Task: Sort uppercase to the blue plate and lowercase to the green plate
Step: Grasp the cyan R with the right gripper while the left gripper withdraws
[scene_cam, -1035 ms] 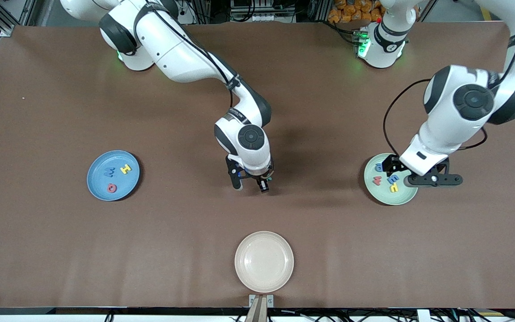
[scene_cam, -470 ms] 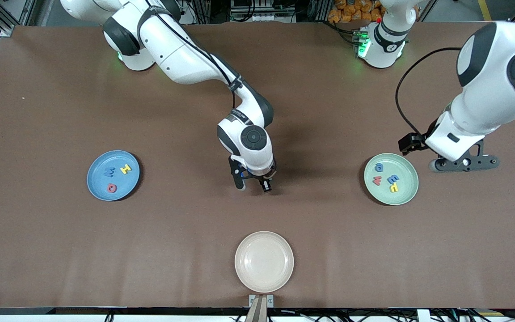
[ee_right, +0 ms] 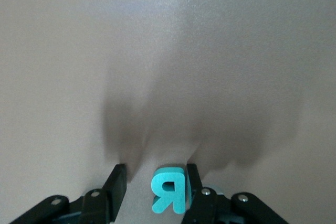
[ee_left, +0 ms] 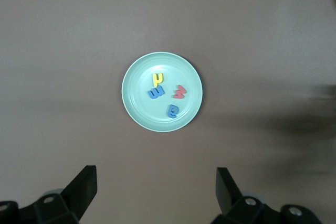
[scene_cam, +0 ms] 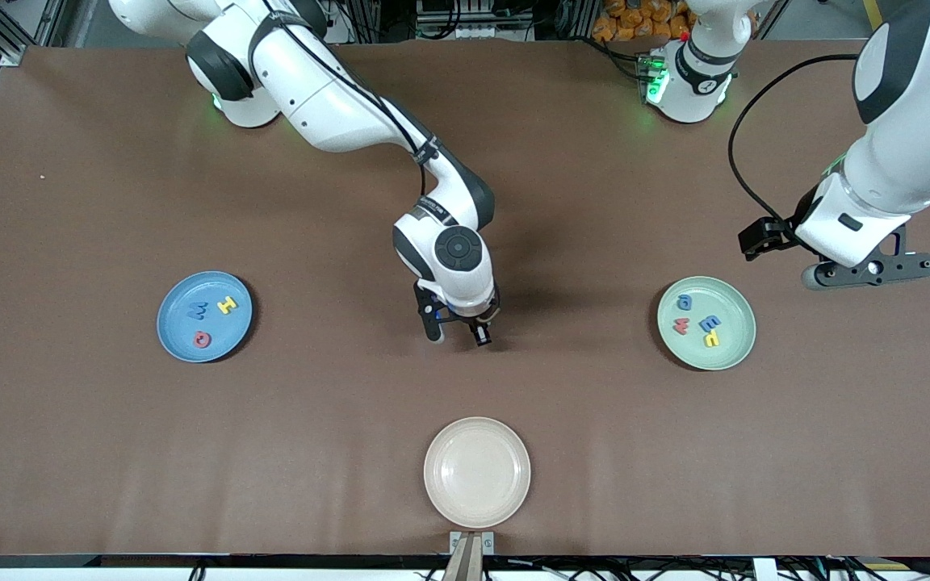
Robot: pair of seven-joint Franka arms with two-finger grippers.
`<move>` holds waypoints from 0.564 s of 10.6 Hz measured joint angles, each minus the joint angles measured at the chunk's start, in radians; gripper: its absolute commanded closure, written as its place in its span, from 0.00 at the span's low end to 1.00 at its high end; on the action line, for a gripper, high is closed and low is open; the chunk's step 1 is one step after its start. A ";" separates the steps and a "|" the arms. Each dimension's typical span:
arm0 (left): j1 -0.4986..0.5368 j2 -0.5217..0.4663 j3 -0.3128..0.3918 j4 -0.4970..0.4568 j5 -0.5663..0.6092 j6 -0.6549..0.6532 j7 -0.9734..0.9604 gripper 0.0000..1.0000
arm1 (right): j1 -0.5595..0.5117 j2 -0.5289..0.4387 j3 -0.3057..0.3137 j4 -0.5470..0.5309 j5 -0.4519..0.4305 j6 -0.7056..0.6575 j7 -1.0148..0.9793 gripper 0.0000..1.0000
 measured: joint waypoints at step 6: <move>-0.001 -0.060 0.055 0.013 -0.099 -0.034 0.000 0.00 | 0.002 0.001 0.001 0.000 0.031 0.007 0.000 0.61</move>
